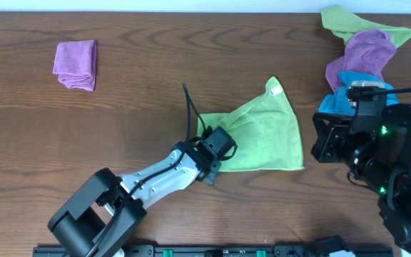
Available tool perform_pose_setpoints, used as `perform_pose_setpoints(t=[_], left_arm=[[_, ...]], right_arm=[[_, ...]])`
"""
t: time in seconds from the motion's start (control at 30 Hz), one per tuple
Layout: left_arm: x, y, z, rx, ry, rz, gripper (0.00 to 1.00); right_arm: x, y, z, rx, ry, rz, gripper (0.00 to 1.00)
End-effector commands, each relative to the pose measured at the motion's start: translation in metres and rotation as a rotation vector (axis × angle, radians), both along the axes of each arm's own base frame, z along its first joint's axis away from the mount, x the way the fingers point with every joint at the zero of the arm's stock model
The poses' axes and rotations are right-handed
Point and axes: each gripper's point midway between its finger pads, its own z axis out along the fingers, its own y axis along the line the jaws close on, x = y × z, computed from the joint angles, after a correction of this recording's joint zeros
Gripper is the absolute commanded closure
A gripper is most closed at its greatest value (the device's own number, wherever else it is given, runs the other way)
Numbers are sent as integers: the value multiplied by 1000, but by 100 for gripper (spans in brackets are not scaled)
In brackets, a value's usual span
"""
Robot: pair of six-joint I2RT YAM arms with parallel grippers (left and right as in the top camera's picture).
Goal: Fold the cloth
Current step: 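Grasp the left corner with the left gripper and pull it flat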
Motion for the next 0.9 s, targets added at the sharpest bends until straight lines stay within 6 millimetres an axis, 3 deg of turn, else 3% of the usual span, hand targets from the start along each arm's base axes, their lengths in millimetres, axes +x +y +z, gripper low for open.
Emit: perform_pose_setpoints(t=[0.0,0.17,0.43,0.53,0.67,0.73,0.87], left_arm=[[1,51,-2,203,-63,165,94],[-20,86,2,307,6,318,94],[-25,111,12,345,30,488,94],[-7,98,38,264,-29,495,94],[35,58,72,59,-185,387,94],[53,43,81,-10,-248,330,67],[73,36,82,-42,-294,288,52]], right_arm=[[0,-5,6,-10,-18,-11,98],[1,-7,6,-19,-20,-23,98],[1,-7,5,-28,-22,-16,99],[1,-7,5,-34,-22,-12,98],[4,-6,2,-40,-12,-9,98],[4,-6,1,-41,-7,-8,99],[4,-6,-3,-47,10,-6,98]])
